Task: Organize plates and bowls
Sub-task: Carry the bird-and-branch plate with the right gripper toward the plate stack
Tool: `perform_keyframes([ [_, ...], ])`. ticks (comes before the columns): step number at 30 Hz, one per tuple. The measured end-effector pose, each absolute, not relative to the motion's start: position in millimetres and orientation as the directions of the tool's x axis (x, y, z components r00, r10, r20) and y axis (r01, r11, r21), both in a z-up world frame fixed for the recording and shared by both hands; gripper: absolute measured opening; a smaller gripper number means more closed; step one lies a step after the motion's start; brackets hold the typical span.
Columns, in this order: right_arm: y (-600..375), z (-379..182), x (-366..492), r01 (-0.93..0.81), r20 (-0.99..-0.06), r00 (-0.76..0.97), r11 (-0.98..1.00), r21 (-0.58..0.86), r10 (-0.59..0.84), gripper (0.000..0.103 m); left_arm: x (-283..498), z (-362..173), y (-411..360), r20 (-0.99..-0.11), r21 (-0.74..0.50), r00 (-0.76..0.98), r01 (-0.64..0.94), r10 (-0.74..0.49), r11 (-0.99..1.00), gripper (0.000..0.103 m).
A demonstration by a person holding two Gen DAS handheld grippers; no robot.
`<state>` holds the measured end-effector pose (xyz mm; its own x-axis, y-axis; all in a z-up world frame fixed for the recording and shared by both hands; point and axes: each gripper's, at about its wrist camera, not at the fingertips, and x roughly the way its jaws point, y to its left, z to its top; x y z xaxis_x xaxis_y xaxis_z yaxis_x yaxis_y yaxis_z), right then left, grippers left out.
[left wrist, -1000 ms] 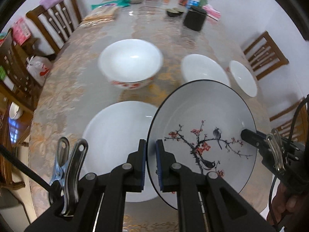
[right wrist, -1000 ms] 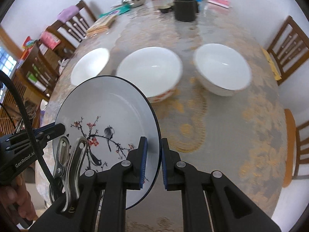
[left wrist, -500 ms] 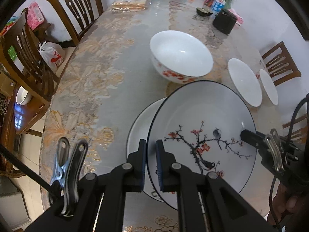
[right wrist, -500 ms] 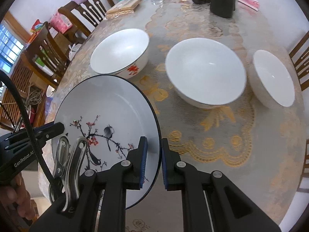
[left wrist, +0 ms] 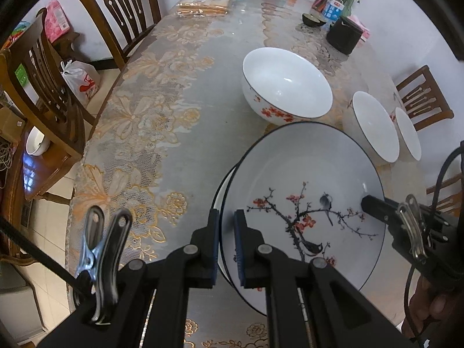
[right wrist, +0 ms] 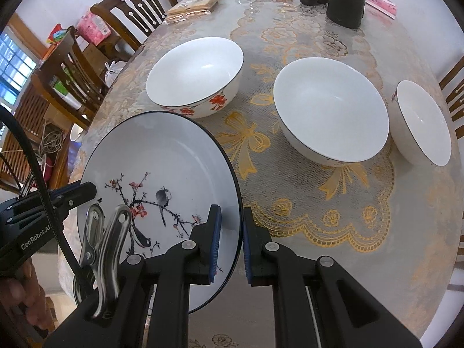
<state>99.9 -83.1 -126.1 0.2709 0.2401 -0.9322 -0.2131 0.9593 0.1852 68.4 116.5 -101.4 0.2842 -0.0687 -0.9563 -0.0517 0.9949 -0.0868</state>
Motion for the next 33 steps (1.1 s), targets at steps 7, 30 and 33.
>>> perform_keyframes([
  [7, -80.8, -128.6, 100.1, -0.215, -0.934, 0.266, 0.959, 0.183, 0.238, 0.015, 68.9, -104.1, 120.6, -0.958, -0.085, 0.279, -0.053, -0.067, 0.995, 0.01],
  [30, -75.6, -147.3, 108.3, -0.203, -0.957, 0.221, 0.969, 0.142, 0.187, 0.011, 79.6, -124.2, 118.8, -0.963, -0.067, 0.26, 0.003, -0.066, 0.998, 0.002],
  [33, -72.4, -149.8, 105.4, -0.217, -0.965, 0.198, 0.967, 0.13, 0.174, 0.011, 81.0, -124.1, 113.0, -0.965, -0.07, 0.252, 0.015, -0.072, 0.997, 0.003],
])
